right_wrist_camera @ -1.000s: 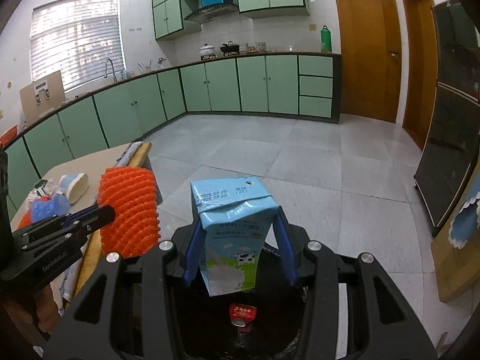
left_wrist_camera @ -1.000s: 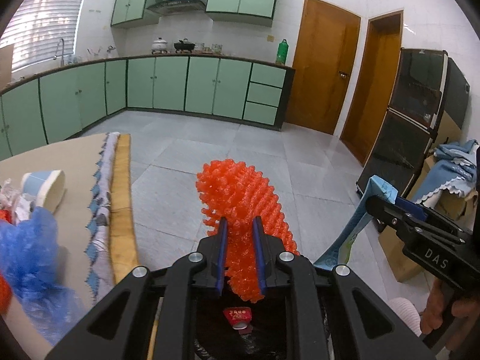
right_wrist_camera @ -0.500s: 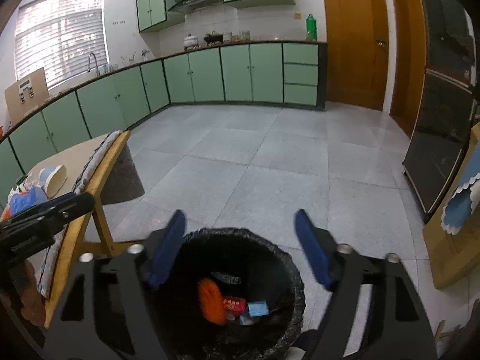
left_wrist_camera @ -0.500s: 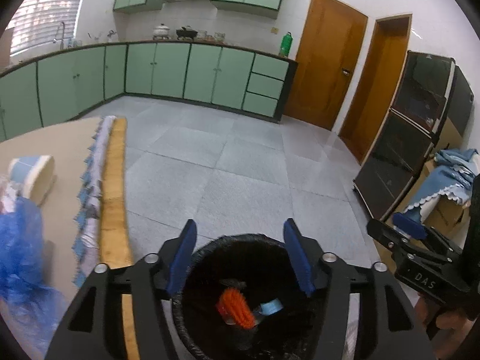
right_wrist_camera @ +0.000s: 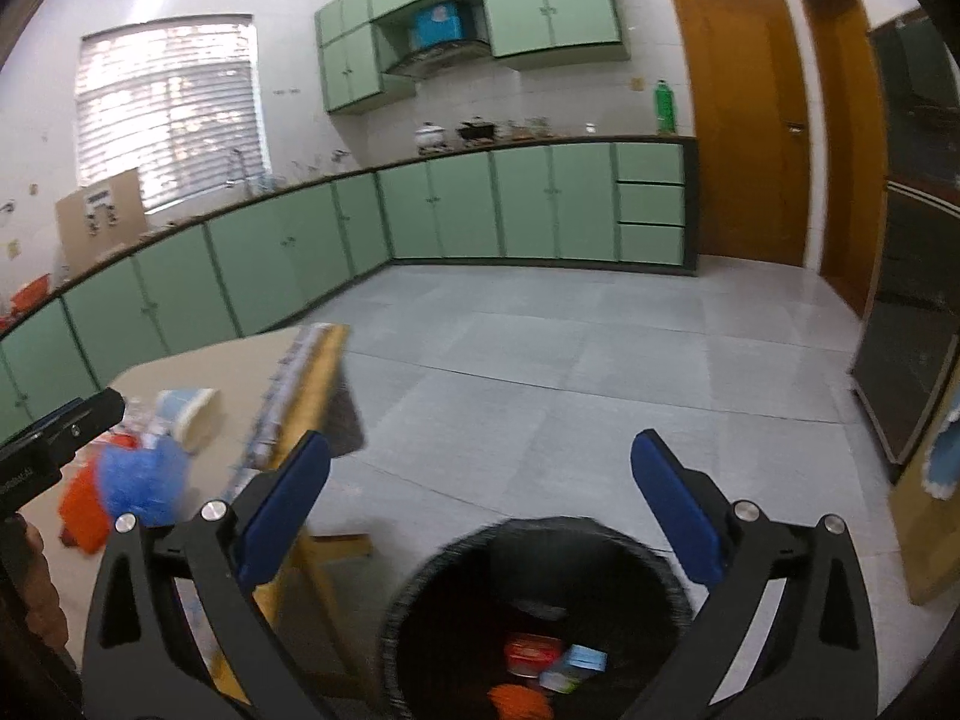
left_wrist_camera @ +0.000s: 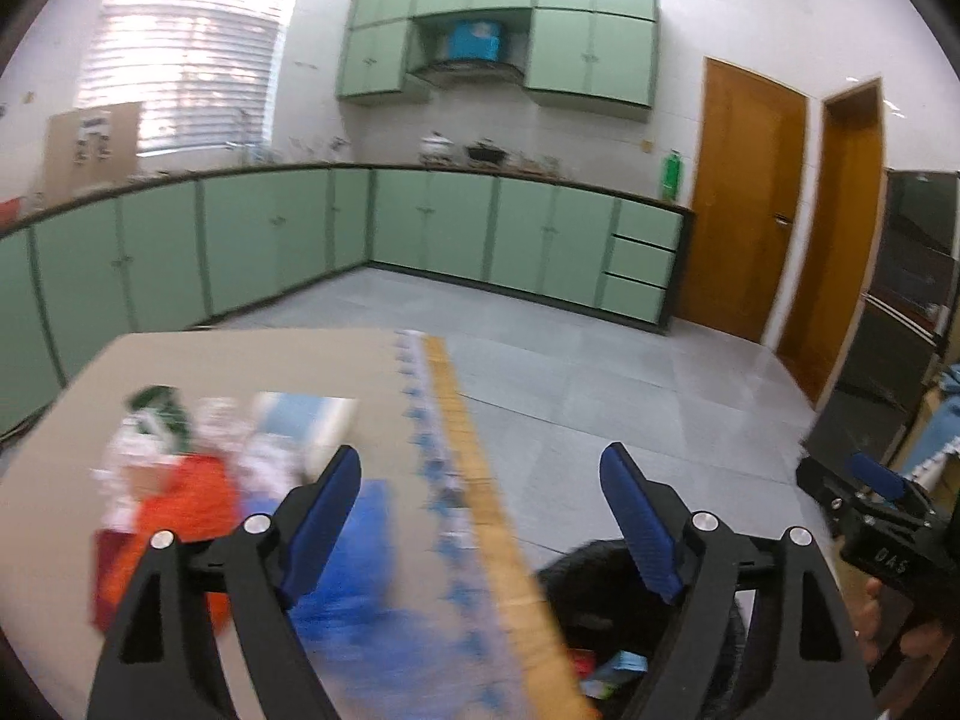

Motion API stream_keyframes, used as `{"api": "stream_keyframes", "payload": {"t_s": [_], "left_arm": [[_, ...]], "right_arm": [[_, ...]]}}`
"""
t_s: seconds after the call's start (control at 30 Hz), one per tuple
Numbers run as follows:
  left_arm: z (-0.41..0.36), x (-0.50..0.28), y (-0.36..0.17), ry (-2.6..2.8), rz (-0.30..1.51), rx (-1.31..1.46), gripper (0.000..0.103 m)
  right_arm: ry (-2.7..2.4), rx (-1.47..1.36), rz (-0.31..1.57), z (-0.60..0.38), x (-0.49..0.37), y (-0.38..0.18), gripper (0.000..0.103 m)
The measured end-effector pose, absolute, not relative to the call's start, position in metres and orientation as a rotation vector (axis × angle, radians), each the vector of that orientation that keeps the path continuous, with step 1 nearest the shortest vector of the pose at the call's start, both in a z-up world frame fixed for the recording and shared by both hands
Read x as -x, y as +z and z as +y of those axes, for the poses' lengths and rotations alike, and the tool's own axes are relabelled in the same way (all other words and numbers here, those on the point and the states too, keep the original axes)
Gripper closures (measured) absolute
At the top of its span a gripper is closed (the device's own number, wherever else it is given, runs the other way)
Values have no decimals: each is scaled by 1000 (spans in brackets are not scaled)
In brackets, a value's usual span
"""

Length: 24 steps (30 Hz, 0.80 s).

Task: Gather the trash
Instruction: 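Move both tools back over the trash pile on the table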

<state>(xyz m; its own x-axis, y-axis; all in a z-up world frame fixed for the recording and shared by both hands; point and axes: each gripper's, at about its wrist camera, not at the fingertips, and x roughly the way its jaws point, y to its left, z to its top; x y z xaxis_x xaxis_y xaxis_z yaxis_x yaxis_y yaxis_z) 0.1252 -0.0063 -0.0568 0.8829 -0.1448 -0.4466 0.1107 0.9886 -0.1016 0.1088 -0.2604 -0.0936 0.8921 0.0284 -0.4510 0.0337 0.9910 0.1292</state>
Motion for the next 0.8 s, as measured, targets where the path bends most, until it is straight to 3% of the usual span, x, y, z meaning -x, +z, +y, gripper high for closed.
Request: {"api": "stream_keyframes", "payload": {"t_s": [0.4,0.8], "left_arm": [[107,-100,-71,126,483,68,22],[158,-91,-104,198,545,119,22]], "right_arm": [[194,-158,470,-152,-131,-94,5],[288,-63,528,-55,-142,-120,5]]}}
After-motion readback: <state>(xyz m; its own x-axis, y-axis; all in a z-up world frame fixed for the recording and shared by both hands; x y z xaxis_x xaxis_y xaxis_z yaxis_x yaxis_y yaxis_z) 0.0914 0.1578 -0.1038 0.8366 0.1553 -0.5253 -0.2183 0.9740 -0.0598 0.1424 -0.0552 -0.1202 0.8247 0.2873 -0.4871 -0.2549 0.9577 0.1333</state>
